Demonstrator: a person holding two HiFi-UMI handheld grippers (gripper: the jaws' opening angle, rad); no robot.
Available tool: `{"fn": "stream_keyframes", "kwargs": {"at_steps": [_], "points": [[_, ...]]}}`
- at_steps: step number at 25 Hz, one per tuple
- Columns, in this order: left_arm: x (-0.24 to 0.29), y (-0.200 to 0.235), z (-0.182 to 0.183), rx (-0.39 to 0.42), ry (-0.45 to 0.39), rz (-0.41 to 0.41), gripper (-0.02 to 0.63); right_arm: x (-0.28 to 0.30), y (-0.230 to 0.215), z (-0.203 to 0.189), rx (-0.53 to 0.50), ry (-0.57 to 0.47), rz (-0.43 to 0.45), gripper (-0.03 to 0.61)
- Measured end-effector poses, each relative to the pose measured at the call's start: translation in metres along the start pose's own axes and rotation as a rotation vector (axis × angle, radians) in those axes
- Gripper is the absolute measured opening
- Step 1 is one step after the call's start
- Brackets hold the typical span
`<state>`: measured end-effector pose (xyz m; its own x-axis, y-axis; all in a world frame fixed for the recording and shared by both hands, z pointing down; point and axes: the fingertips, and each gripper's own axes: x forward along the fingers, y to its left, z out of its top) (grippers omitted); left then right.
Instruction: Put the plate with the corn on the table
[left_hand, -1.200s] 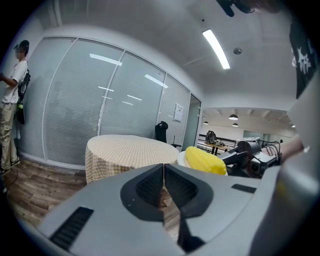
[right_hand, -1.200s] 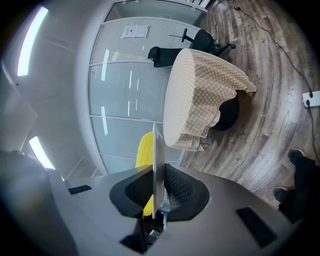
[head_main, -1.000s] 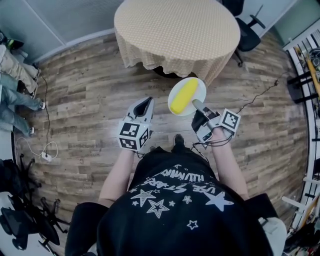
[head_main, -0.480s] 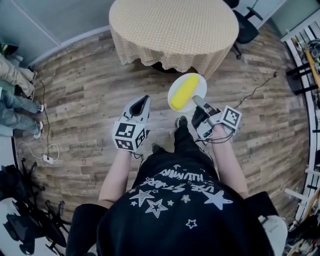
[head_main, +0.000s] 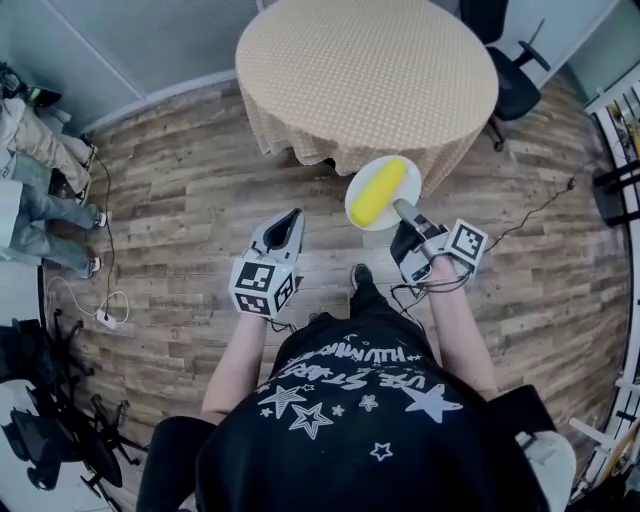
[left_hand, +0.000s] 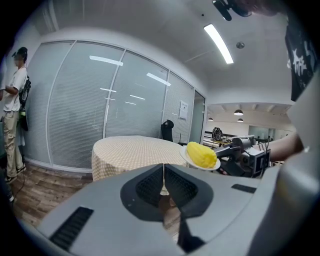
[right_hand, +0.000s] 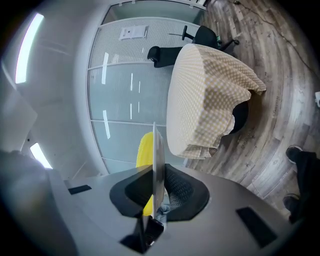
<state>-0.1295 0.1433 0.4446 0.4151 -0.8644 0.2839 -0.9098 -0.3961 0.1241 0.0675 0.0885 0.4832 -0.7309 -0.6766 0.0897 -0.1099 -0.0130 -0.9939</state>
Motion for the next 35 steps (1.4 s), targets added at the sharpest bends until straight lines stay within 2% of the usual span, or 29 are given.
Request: {"fn": "stream_keyframes", "kwargs": {"at_steps": [4,14,19,24,29,35], "points": [[0.033,0.003,0.016,0.001,-0.010,0.024,0.012,0.015,0.002,0.034,-0.014,0.019,0.005,0.052],[0.117,-0.027,0.033,-0.023,-0.007,0.051,0.012,0.015,-0.018,0.128,-0.002,0.041,0.000,0.052],[0.150,-0.008,0.047,-0.070,-0.014,0.108,0.012,0.041,-0.023,0.165,-0.004,0.077,-0.022,0.052],[0.148,-0.015,0.048,-0.059,-0.007,0.133,0.012,0.037,-0.029,0.174,0.001,0.083,-0.021,0.052],[0.152,0.008,0.048,-0.073,-0.011,0.160,0.012,0.053,-0.029,0.175,0.011,0.087,-0.003,0.052],[0.175,0.025,0.048,-0.072,-0.013,0.142,0.012,0.063,-0.037,0.182,0.007,0.074,-0.020,0.052]]}}
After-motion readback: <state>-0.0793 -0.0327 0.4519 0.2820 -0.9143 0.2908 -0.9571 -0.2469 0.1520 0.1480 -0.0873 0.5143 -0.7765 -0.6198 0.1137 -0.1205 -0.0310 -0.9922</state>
